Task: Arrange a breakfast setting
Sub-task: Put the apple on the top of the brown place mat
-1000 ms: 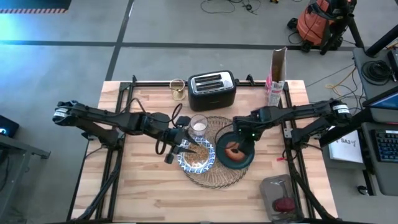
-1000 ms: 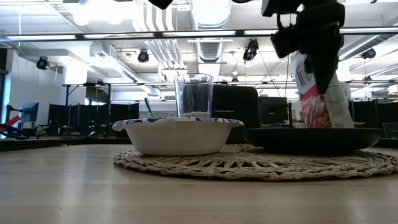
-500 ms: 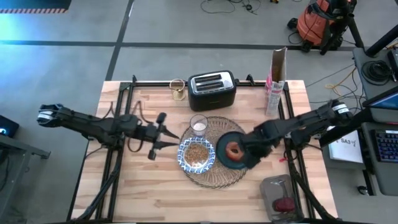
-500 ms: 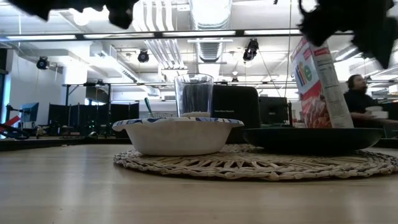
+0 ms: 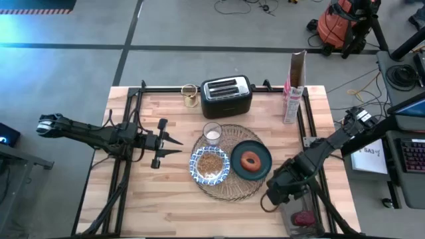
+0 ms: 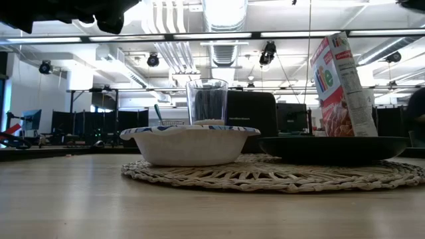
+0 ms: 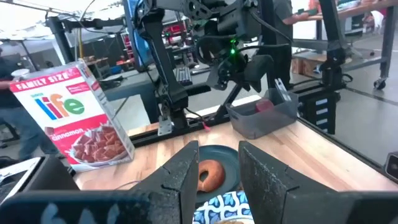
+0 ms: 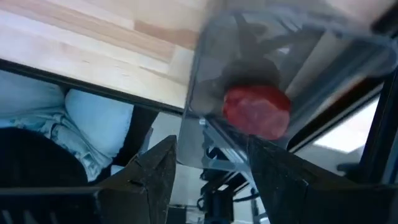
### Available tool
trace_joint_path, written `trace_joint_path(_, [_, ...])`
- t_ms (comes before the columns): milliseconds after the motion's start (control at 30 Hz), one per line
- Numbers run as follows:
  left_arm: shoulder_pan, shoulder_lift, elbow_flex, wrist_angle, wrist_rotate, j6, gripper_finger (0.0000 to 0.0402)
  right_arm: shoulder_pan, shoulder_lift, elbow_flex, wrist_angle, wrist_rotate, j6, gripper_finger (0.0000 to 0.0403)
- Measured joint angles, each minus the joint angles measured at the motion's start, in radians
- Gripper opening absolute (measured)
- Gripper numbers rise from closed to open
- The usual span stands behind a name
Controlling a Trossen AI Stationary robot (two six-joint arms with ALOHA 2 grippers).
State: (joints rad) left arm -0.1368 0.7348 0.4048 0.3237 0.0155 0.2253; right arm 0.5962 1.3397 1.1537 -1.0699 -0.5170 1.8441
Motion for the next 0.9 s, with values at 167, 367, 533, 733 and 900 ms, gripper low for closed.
trace_joint_path(167, [0.0,0.011,-0.002,-0.001,0.043,0.02,0.0096,0.073,0.001,-0.008,0.023,-0.013,0.057,0.0211])
trace_joint_path(367, [0.0,0.022,0.01,0.0,0.049,0.069,0.0096,0.145,0.001,-0.033,0.051,-0.065,-0.048,0.0244])
trace_joint_path(533, [0.0,0.021,0.008,0.0,0.049,0.084,0.0096,0.201,0.001,-0.094,0.059,-0.059,-0.166,0.0263])
trace_joint_path(733, [0.0,0.021,0.007,-0.009,0.049,0.072,0.0096,0.242,0.001,-0.16,0.103,-0.052,-0.327,0.0267])
trace_joint_path(900, [0.0,0.02,0.007,-0.01,0.048,0.072,0.0096,0.258,0.001,-0.175,0.14,0.037,-0.488,0.0268])
